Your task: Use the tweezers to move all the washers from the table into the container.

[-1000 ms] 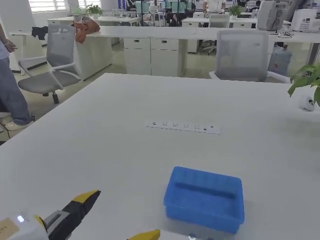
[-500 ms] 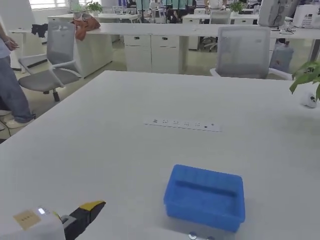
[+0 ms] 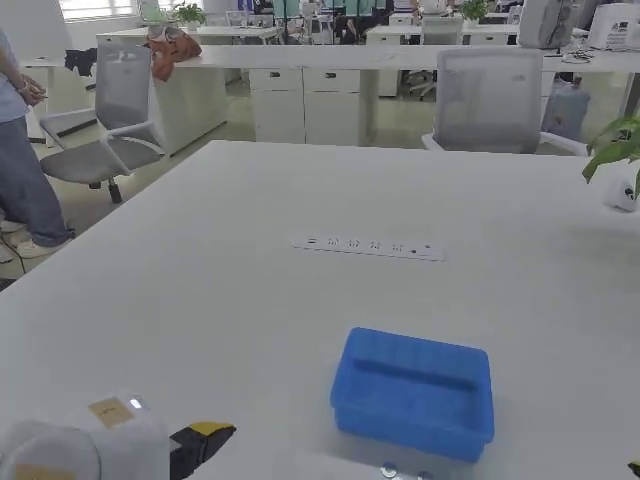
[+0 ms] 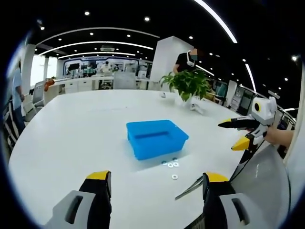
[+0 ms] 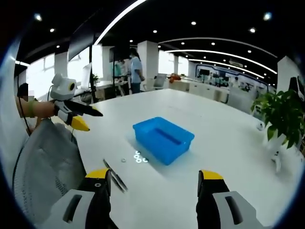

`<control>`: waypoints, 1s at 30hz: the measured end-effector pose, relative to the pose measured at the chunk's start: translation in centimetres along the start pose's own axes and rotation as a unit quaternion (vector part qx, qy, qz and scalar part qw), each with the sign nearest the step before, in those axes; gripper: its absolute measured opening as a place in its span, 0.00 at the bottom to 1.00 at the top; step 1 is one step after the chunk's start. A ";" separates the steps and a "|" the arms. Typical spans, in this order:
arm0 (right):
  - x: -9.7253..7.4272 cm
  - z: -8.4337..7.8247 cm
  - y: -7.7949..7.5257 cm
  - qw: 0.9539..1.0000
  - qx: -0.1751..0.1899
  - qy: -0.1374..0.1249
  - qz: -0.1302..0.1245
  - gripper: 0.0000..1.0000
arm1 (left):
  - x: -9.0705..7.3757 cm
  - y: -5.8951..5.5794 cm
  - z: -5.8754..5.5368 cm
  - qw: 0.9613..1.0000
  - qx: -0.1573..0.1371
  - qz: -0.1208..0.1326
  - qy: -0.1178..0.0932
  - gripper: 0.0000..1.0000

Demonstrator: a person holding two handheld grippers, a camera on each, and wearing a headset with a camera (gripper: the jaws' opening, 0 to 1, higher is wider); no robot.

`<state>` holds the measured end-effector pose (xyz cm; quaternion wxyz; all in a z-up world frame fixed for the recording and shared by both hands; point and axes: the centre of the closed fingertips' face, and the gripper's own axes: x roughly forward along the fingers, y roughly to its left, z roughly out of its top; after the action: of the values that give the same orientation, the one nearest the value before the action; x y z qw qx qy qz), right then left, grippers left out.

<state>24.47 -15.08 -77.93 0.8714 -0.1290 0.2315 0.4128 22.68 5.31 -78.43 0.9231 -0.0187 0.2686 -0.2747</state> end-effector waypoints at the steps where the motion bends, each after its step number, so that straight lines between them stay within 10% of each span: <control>1: 0.3 0.1 0.2 1.000 -0.004 0.003 0.004 0.72 | 0.1 -0.1 -0.1 1.000 0.003 -0.004 0.006 0.79; 14: 5.3 0.2 3.7 0.995 -0.041 0.045 0.083 0.70 | 1.3 -1.6 -3.1 0.989 0.078 -0.058 0.110 0.76; 30: 8.6 -0.7 7.4 0.979 -0.091 0.087 0.159 0.65 | 2.3 -2.6 -5.5 0.972 0.113 -0.095 0.182 0.68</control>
<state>23.24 -5.06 -83.12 0.7559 -0.2052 0.2852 0.5524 20.23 2.53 -83.79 0.8245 0.1107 0.3962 -0.3884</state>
